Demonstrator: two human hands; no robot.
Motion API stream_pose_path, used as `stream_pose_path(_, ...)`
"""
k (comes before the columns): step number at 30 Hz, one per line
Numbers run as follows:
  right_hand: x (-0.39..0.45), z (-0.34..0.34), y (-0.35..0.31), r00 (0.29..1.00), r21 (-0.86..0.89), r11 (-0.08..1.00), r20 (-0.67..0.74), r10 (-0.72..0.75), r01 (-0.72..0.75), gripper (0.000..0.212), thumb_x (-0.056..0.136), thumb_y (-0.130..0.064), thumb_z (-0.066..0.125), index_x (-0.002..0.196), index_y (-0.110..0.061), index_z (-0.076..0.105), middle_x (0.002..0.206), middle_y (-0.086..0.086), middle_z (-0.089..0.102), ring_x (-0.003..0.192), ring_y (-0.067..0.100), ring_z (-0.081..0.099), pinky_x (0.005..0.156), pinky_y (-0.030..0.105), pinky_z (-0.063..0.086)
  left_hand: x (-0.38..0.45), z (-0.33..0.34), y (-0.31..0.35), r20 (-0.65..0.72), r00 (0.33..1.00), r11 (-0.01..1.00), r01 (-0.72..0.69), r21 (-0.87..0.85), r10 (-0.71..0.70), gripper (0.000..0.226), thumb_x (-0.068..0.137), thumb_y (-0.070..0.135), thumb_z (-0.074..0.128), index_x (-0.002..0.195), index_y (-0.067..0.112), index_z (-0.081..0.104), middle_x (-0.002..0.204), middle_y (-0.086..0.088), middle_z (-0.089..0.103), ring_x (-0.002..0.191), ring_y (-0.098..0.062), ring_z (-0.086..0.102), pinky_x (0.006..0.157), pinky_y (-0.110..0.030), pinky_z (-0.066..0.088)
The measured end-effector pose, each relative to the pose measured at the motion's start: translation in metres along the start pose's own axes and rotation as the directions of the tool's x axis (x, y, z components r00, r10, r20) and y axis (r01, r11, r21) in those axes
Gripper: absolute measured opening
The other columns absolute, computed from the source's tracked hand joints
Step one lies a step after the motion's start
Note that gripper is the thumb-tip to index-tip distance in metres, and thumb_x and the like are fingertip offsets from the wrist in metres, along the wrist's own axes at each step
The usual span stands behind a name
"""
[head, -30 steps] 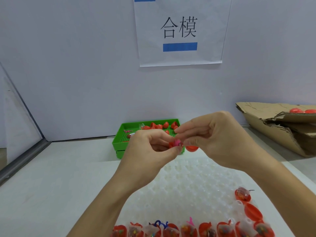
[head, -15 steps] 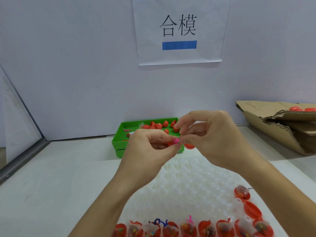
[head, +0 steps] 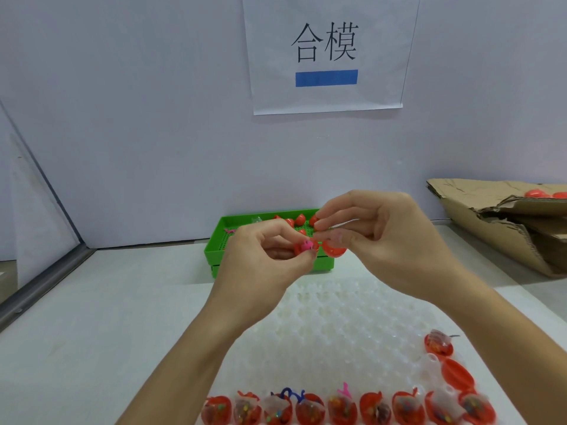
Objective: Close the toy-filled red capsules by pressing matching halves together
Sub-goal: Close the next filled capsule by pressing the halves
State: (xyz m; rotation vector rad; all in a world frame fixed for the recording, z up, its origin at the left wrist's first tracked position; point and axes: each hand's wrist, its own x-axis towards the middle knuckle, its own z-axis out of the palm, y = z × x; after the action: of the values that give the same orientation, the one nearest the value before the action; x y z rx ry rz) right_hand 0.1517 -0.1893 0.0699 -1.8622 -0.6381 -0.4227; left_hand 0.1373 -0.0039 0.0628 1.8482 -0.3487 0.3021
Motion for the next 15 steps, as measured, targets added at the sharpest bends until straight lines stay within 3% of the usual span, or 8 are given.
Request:
stream_pose_path(4, 0.003, -0.01, -0.001, 0.994, -0.172, 0.984, -0.103, 0.023, -0.04, 0.034, 0.092, -0.001, 0.063, 0.097, -0.033, 0.073, 0.094, -0.017, 0.075, 0.092, -0.001, 0.071, 0.081, 0.023, 0.058, 0.001, -0.002, -0.001, -0.009, 1.0, 1.0, 0.01, 0.006, -0.01, 0.011, 0.08, 0.008, 0.08, 0.075, 0.016, 0.075, 0.075, 0.005, 0.076, 0.073, -0.006, 0.072, 0.068, -0.017, 0.057)
stream_pose_path(6, 0.004, -0.018, 0.004, 0.983, -0.271, 0.945, -0.02, 0.182, -0.181, 0.036, 0.095, -0.008, 0.059, 0.11, -0.039, 0.069, 0.103, -0.023, 0.072, 0.097, -0.004, 0.068, 0.085, 0.027, 0.058, 0.001, -0.002, 0.0, -0.013, 1.0, 1.0, 0.013, -0.001, -0.013, 0.011, 0.08, 0.009, 0.08, 0.075, 0.017, 0.075, 0.075, 0.005, 0.076, 0.074, -0.005, 0.072, 0.067, -0.016, 0.056)
stream_pose_path(9, 0.001, -0.023, 0.008, 0.885, -0.205, 0.908, 0.225, 0.407, -0.366, 0.038, 0.095, -0.012, 0.063, 0.122, -0.038, 0.064, 0.112, -0.02, 0.071, 0.097, 0.007, 0.072, 0.089, 0.039, 0.059, 0.002, -0.002, 0.001, -0.007, 1.0, 1.0, 0.012, -0.018, -0.012, 0.011, 0.08, 0.01, 0.08, 0.075, 0.018, 0.075, 0.076, 0.006, 0.076, 0.074, -0.005, 0.072, 0.066, -0.013, 0.053)
stream_pose_path(12, 0.001, -0.023, 0.006, 0.891, -0.106, 0.953, 0.336, 0.304, -0.285, 0.029, 0.092, -0.013, 0.07, 0.112, -0.033, 0.072, 0.106, -0.012, 0.076, 0.096, 0.011, 0.074, 0.083, 0.028, 0.06, 0.001, -0.003, 0.002, 0.011, 1.0, 1.0, 0.008, -0.018, -0.008, 0.009, 0.081, 0.011, 0.08, 0.078, 0.018, 0.076, 0.077, 0.006, 0.076, 0.076, -0.005, 0.073, 0.067, -0.013, 0.054)
stream_pose_path(15, 0.003, -0.023, 0.006, 0.936, -0.06, 0.971, 0.259, 0.24, -0.232, 0.024, 0.09, -0.013, 0.073, 0.107, -0.03, 0.075, 0.095, -0.006, 0.078, 0.09, 0.011, 0.074, 0.079, 0.025, 0.059, 0.001, -0.003, 0.001, 0.021, 1.0, 1.0, 0.012, -0.016, -0.011, 0.008, 0.081, 0.01, 0.08, 0.079, 0.017, 0.076, 0.078, 0.005, 0.076, 0.077, -0.006, 0.073, 0.069, -0.016, 0.056)
